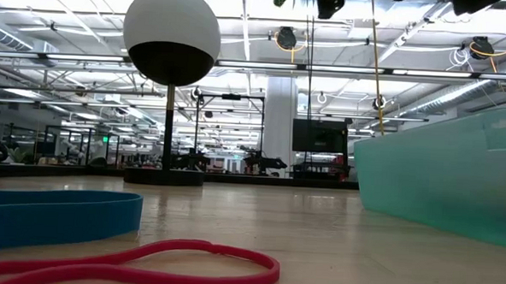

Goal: Pick and place rubber bands into bin
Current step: Put the green rubber band into the green bin

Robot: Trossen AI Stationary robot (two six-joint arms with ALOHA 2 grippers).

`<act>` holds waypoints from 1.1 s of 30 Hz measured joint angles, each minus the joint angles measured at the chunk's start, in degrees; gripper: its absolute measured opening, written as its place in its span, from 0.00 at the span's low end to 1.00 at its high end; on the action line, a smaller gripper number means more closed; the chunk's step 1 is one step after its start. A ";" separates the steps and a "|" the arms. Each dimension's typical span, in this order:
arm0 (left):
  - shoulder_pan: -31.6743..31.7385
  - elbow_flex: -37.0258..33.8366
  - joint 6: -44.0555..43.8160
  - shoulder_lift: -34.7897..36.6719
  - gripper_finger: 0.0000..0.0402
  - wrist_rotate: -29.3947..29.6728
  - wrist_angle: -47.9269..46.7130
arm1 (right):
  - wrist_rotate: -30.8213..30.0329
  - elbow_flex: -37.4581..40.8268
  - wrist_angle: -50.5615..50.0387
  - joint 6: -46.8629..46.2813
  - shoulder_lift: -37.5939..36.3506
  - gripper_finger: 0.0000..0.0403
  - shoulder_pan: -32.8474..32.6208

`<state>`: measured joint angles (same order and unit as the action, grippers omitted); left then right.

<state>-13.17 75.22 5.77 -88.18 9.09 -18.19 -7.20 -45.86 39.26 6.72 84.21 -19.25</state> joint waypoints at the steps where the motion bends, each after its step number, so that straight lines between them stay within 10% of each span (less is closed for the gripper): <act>1: 0.16 0.00 -0.53 0.18 0.41 0.43 -1.74 | -0.02 0.02 -1.90 0.00 -0.74 0.00 -0.47; 11: 0.68 0.00 -16.46 0.94 0.51 0.19 -23.97 | -7.68 -4.28 -37.75 -7.86 -16.05 0.00 -5.39; 21: 0.68 0.00 -22.43 0.92 0.50 0.45 -30.67 | -11.89 -21.51 -91.56 -38.40 -18.09 0.00 -8.79; 33: 0.73 0.00 -22.32 0.92 0.50 0.48 -30.58 | 0.14 -11.65 -97.92 -65.62 -10.28 0.00 -15.55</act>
<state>-12.45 75.22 -16.55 -87.26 9.56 -48.77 -7.07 -57.52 -58.65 -58.89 73.94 -34.80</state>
